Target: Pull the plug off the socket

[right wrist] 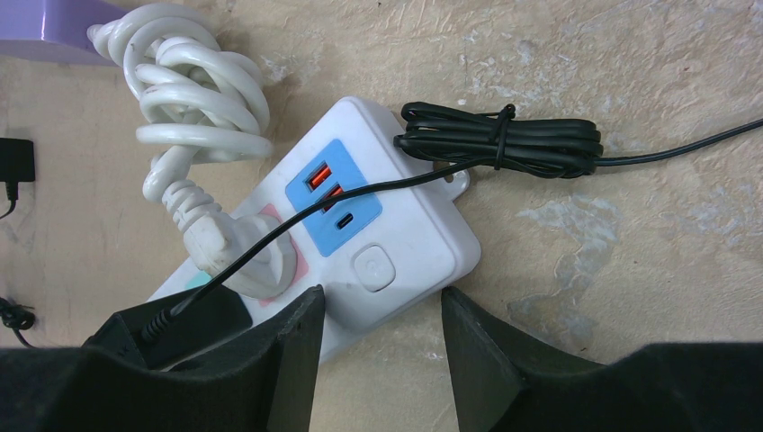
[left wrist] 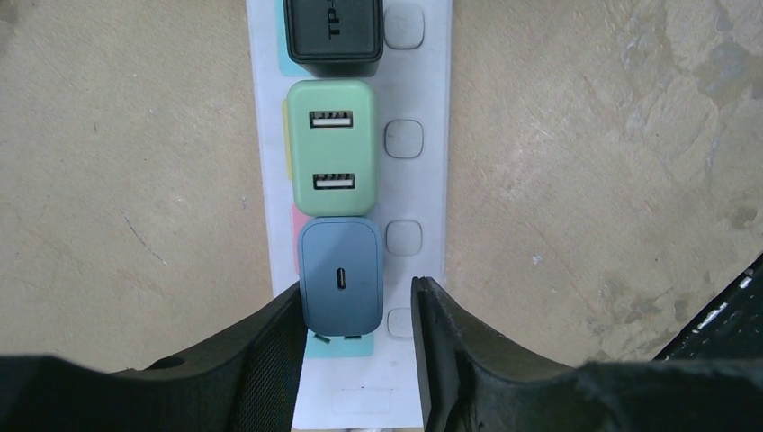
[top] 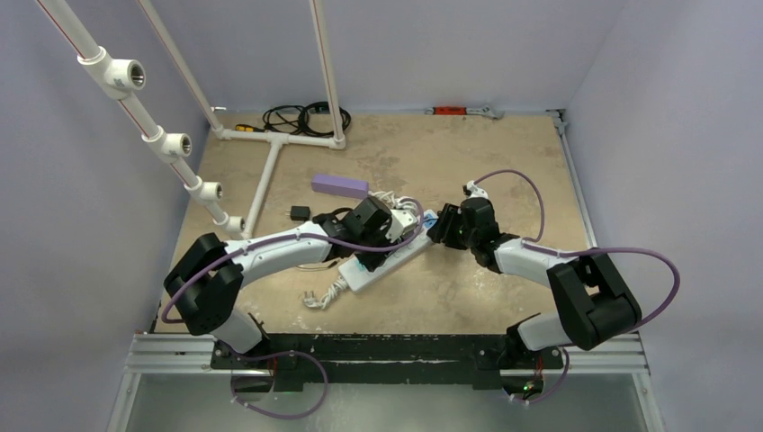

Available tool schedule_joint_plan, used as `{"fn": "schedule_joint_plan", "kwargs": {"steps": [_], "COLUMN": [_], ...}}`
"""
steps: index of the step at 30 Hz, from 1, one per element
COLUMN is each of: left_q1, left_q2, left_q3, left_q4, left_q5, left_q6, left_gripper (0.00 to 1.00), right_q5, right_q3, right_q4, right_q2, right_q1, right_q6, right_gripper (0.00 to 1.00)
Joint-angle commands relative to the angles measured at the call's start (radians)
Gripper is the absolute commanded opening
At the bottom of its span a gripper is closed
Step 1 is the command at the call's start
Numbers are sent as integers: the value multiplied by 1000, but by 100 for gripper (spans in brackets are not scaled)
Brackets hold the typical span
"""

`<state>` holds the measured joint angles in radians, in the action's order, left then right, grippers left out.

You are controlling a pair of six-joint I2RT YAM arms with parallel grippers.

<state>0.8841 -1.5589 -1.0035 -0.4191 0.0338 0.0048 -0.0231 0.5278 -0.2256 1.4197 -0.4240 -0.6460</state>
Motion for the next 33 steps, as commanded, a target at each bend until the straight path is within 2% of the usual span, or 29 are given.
{"fn": "schedule_joint_plan", "kwargs": {"steps": [1,16,26,33], "left_q1": [37,72,109,167], "left_q2": [-6,-32,-42,-63], "left_q3": [-19,-34,-27,-18], "left_q4": [15,30,45,44], "left_q5": [-45,-113,-178,-237], "left_q6": [11,3,3,3], "left_gripper": [42,42,18,12], "right_q5": [-12,-11,-8,-5], "right_q3": [19,20,19,22], "right_q4": [9,11,11,12], "right_q2": [18,22,19,23], "right_q1": [3,3,3,3], "right_q6": [29,31,33,32], "right_gripper": [53,53,53,53]}}
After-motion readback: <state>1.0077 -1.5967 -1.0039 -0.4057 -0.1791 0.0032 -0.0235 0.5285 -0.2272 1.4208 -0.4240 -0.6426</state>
